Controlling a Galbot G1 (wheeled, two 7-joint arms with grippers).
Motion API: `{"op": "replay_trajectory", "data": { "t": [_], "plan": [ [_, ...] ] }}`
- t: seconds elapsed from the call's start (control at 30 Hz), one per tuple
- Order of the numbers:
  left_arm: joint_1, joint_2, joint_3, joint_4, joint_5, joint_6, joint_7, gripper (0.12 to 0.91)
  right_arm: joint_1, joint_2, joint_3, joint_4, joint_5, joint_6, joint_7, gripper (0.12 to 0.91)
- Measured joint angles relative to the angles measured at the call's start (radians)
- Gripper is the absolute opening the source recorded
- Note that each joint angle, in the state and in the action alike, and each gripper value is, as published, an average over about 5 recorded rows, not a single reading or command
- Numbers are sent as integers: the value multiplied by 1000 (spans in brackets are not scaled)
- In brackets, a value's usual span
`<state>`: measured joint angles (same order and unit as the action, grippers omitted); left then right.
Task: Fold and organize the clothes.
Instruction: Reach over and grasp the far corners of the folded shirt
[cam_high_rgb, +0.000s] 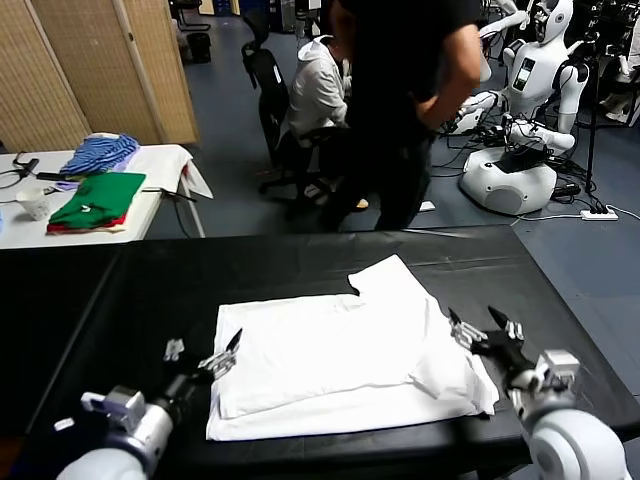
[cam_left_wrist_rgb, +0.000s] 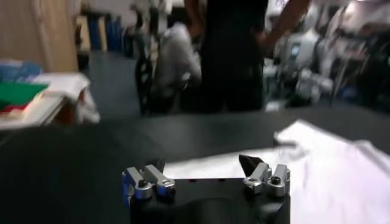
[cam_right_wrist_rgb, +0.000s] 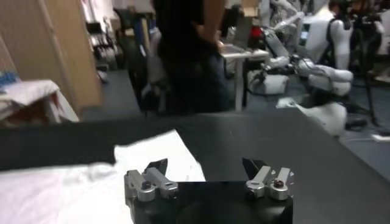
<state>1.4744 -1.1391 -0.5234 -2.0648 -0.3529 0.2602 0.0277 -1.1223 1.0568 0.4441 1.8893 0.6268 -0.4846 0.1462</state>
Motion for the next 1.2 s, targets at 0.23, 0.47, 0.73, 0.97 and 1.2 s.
{"op": "replay_trajectory", "data": {
  "t": [0.23, 0.47, 0.73, 0.97, 1.2],
  "plan": [
    [-104, 11, 70, 120, -34, 55, -64, 907, 161, 22, -125, -137, 0, -31, 24, 907],
    [-179, 16, 97, 171, -61, 100, -99, 907, 279, 57, -200, -255, 1, -33, 23, 907],
    [-215, 26, 97, 200, -75, 101, -102, 907, 368, 100, -250, -360, -5, -33, 24, 907],
    [-232, 28, 96, 223, -82, 128, -102, 907, 410, 124, -272, -421, -15, -48, 33, 907],
    [-256, 22, 98, 248, -110, 147, -104, 907, 436, 140, -287, -467, -26, -53, 36, 907]
  ]
}}
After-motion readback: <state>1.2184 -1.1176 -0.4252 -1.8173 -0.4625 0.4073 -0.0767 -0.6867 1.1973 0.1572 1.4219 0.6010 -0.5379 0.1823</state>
